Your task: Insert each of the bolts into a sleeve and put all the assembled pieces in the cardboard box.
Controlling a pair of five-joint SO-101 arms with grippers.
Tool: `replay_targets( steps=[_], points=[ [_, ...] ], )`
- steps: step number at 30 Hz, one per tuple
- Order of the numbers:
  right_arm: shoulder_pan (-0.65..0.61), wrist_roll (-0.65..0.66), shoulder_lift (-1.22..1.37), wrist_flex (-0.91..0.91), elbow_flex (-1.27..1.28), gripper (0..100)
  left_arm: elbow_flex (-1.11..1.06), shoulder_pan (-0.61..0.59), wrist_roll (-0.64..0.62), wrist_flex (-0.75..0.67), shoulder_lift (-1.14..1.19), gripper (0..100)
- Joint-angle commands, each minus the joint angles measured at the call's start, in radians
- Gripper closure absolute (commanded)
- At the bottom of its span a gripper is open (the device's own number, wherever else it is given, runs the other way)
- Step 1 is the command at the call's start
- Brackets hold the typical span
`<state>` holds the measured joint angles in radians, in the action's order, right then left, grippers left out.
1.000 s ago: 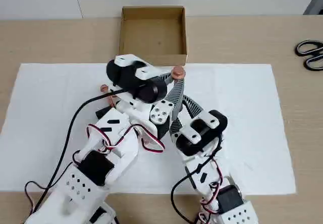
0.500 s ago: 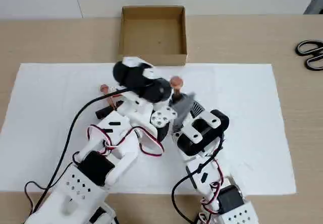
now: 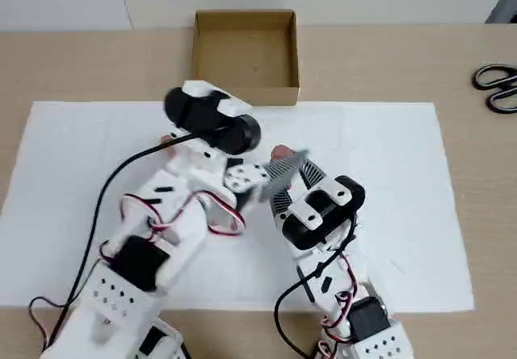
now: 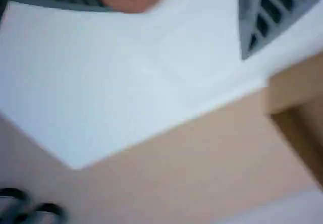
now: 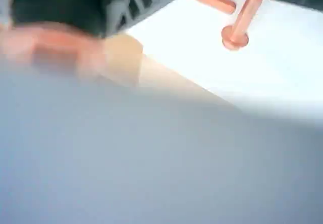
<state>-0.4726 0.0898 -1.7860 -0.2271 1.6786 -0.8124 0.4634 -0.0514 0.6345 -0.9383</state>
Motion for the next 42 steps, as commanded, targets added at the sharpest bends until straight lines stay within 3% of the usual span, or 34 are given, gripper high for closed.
replay_targets(
  steps=[1,4,8,13,18,21,26,30,42],
  points=[
    [0.024,0.003,-0.016,-0.002,0.003,99.4,0.131,-0.112,0.098,-0.002,-0.040,70],
    [0.091,0.002,-0.007,-0.012,-0.041,99.5,0.179,-0.199,0.060,0.068,-0.115,72],
    [0.150,-0.002,-0.015,-0.074,-0.140,99.5,0.133,-0.301,-0.089,0.255,-0.267,84],
    [0.044,-0.003,-0.016,-0.283,-0.259,99.5,-0.067,-0.431,-0.258,0.288,-0.509,97],
    [-0.015,-0.052,-0.016,-0.346,-0.262,99.5,-0.344,-0.508,-0.267,0.288,-0.770,99],
    [0.038,-0.064,0.008,-0.417,-0.259,99.5,-0.400,-0.514,-0.219,0.287,-0.898,99],
    [0.205,0.037,0.174,-0.538,-0.368,99.5,-0.420,-0.517,-0.015,0.255,-0.819,99],
    [0.251,0.091,0.417,-0.535,-0.551,99.5,-0.453,-0.517,0.135,0.253,-0.815,99],
    [0.251,0.110,1.411,-0.321,-1.258,99.5,-0.498,-0.519,0.173,0.252,-0.815,99]
  ],
)
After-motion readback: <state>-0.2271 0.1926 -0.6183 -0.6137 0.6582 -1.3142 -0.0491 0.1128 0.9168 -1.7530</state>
